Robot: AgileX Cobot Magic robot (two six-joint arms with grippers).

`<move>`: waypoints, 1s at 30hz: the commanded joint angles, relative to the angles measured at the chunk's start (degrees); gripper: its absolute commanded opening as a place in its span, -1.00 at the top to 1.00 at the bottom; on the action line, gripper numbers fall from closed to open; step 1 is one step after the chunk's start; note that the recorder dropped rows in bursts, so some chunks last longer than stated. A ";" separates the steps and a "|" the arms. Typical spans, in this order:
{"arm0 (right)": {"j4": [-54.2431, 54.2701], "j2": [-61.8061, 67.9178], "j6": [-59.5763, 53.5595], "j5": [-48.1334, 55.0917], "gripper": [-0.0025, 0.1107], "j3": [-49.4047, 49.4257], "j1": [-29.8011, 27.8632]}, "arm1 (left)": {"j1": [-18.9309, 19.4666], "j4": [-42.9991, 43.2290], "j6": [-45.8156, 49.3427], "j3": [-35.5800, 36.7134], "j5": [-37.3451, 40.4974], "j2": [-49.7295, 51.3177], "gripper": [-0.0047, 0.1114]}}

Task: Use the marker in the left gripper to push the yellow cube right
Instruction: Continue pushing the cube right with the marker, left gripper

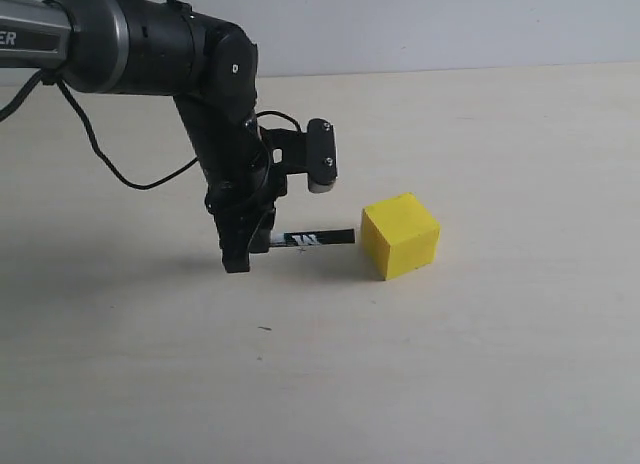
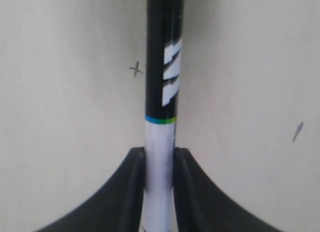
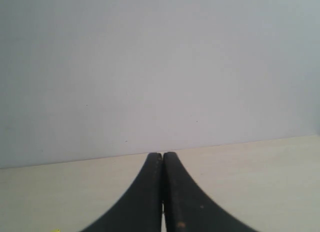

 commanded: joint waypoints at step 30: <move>-0.25 -0.32 -0.33 -0.03 0.96 0.27 0.13 | 0.45 3.76 -1.72 -3.74 1.45 2.49 0.92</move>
